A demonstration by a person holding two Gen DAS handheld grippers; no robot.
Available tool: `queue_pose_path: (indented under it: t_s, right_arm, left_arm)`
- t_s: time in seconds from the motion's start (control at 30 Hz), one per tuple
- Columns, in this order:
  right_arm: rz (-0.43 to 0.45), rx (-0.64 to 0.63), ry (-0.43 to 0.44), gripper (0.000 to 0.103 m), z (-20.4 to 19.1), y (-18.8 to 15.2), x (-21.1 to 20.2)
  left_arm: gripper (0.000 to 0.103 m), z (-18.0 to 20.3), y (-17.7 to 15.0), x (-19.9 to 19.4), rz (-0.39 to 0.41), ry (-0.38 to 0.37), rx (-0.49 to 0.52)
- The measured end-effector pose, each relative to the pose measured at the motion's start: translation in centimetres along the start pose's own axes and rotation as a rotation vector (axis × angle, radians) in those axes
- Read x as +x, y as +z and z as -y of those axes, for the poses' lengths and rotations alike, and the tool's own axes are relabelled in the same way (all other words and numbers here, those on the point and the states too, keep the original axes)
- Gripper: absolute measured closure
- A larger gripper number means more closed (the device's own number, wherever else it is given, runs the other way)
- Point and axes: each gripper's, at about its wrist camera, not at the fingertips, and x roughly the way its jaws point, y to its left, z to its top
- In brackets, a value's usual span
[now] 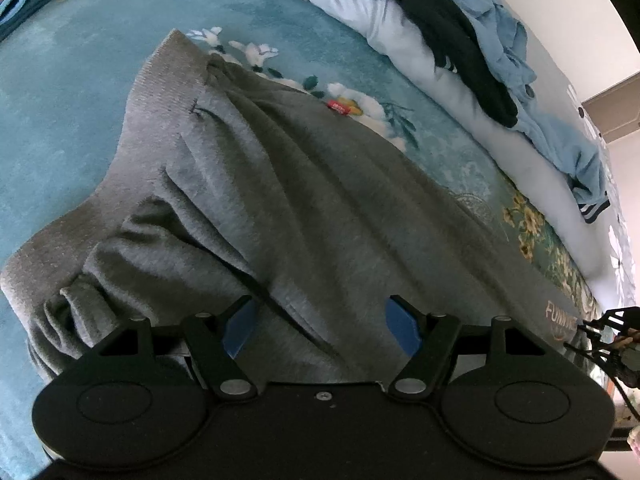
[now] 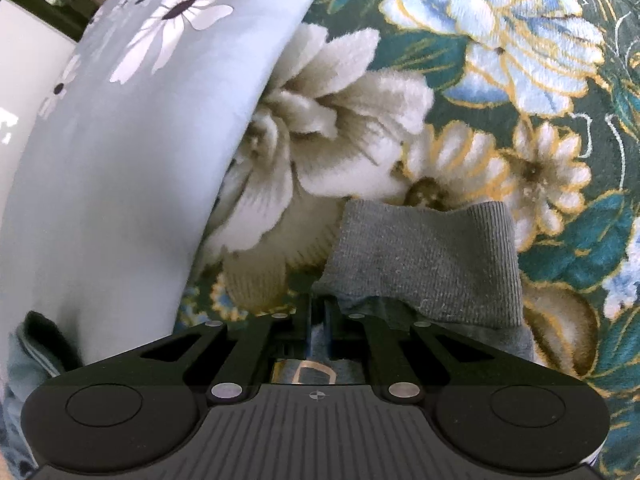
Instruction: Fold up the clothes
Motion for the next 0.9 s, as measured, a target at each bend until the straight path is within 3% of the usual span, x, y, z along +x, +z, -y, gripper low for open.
queue_pose_path:
  t_s: [0.13,0.3,0.37,0.47,0.67,0.73,0.8,0.9]
  right_arm:
    - [0.005,-0.023,0.047,0.091,0.1,-0.9,-0.7]
    - [-0.019,-0.146,0.198,0.078,0.4,-3.0,-4.2]
    - [-0.024,-0.208,0.249,0.065,0.9,-4.3,-5.9]
    - [-0.043,-0.283,0.289,0.058,2.8,-7.3,-8.1]
    - [-0.097,-0.34,0.282,0.048,7.3,-13.7,-11.2]
    - [-0.109,-0.372,0.262,0.046,8.6,-16.0,-12.4]
    - [-0.125,-0.388,0.244,0.032,9.9,-18.2,-13.3]
    - [-0.157,-0.384,0.239,0.031,11.5,-21.3,-14.6]
  left_arm:
    - [0.033,-0.5,0.0,-1.0,0.021,-0.004,0.01]
    - [0.033,-1.3,0.4,-1.4,0.015,-0.024,0.015]
    - [0.033,-1.8,0.5,-2.1,0.013,-0.025,0.051]
    - [0.033,-2.7,0.6,-3.3,0.009,-0.024,0.11]
    - [0.032,-4.5,0.9,-5.7,0.003,-0.022,0.23]
    - [0.03,-5.8,0.8,-6.9,0.01,0.006,0.293]
    - [0.026,-7.3,0.7,-8.1,0.02,0.039,0.357]
    - [0.026,-9.6,0.5,-8.7,0.01,0.077,0.434]
